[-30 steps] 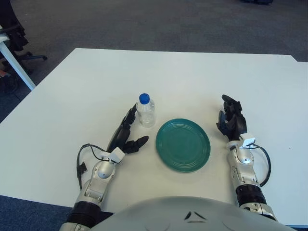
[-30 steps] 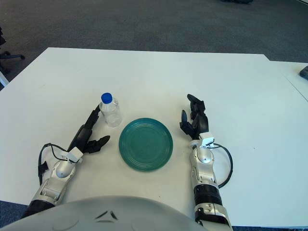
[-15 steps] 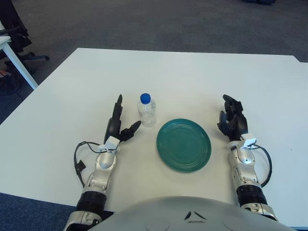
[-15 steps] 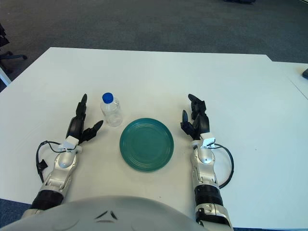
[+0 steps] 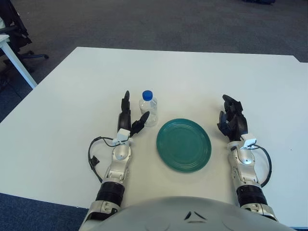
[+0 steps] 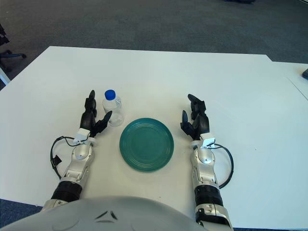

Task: Put the bottle into the plate.

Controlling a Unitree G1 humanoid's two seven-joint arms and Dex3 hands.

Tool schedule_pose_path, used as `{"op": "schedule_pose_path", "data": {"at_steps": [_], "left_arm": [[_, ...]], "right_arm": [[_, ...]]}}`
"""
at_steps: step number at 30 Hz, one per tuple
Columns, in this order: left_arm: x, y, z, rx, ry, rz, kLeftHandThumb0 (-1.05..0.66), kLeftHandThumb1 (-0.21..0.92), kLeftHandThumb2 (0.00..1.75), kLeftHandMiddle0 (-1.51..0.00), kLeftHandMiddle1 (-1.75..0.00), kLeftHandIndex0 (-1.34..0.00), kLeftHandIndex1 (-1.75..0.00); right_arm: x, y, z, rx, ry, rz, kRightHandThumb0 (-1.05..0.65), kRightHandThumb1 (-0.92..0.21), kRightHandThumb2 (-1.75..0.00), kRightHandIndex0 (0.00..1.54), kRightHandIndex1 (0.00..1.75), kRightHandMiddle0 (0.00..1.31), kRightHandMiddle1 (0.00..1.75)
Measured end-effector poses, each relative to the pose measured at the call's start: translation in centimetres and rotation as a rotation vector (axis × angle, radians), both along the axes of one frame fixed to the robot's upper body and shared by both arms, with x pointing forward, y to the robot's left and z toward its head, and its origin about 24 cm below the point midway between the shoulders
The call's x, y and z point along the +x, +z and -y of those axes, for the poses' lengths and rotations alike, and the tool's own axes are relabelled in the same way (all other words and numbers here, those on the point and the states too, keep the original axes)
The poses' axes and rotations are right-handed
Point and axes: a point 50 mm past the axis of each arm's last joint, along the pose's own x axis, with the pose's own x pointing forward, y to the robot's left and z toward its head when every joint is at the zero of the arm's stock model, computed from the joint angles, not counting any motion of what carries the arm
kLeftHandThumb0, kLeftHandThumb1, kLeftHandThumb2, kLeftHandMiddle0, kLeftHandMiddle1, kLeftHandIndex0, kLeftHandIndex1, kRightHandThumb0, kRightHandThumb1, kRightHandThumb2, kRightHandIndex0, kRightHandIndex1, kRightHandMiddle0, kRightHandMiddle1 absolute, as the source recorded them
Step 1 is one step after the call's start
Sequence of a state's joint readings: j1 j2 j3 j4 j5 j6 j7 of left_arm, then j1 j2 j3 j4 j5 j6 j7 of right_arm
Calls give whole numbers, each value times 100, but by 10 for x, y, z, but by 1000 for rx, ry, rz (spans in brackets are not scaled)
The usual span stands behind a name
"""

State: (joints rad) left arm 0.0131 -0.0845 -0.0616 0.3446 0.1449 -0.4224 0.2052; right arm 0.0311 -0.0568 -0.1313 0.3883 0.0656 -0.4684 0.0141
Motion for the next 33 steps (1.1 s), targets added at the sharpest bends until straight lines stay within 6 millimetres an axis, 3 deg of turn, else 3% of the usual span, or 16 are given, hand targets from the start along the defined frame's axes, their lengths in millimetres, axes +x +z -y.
{"op": "schedule_pose_path", "data": {"at_steps": [10,25,33], "left_arm": [[0,1,4,40,-9,-33,-92,92,17,-32,-7,0,-68],[-5,2,7,129,-27,-39,-104,92,51,-38,-7,0,-77],[-7,-2,6,195,-58,-27,-105,92,60,-37,-6,0,-88]], "right_arm": [[-2,0,-2,4,-3,2,-33,-77,-85,55,15,0,75],[-4,0,-4,6,-3,2,-38,-80,-82,51,15,0,71],[-4,0,-4,7,-3,1,-37,-80,-80,52,17,0,74]]}}
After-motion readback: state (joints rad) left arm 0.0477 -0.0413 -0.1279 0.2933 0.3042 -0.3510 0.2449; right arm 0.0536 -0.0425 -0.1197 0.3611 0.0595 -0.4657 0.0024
